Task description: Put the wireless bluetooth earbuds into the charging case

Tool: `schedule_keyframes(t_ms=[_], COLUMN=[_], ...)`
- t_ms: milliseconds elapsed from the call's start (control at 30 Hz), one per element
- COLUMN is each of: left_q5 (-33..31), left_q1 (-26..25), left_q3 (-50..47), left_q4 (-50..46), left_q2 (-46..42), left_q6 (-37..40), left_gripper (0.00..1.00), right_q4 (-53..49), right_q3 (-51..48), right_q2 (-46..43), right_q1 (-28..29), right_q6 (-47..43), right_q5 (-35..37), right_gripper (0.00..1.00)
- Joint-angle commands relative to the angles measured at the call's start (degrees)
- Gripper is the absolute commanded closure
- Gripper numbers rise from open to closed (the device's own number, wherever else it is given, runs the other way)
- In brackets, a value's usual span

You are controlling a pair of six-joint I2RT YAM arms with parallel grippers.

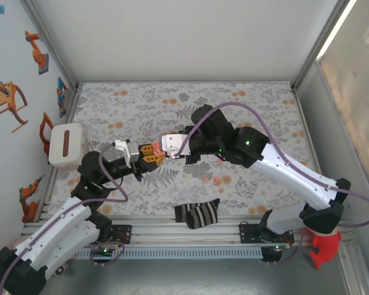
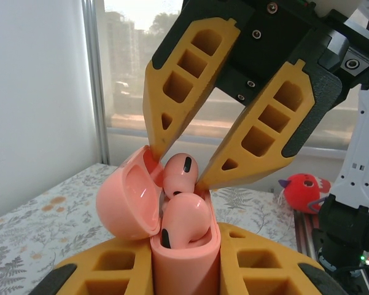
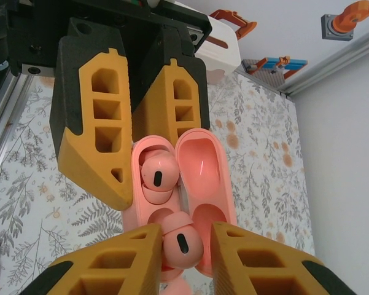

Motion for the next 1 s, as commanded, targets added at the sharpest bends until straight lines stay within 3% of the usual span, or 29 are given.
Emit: schedule_keyframes(t_ms=[0,367,633,800,967], left_q5=[0.3,-0.2,-0.5,-0.5,-1.7], left_q1=[-0.4,-0.4,-0.4,-0.4,-0.4], left_q3=[1.0,0.4,0.0,-0.9,-1.5], left_q4=[1.9,2.1,2.3,4.9,9.0], left_q2=[-0.9,-1.3,-1.7,-1.2,1.0], left_q6=[-0.1,0.0,0.2,-0.1,0.2], left_gripper=[1.00,1.00,1.00,1.00,1.00], right_q4=[-0.4,-0.5,1.1,3.3,8.8], right_q3=[0.1,0.0,1.2,0.2,-4.3], right_q2=[0.0,-2.9,-6.0,-7.4,-10.2], right_q1=[0.3,0.2,-0.6,-3.9,-13.2], right_q6=[1.4,5.6,15.6,25.7,40.6], right_q5=[-1.7,-2.9,0.6,0.1,-8.7], right_gripper=[0.72,0.65,0.57,0.45,0.34])
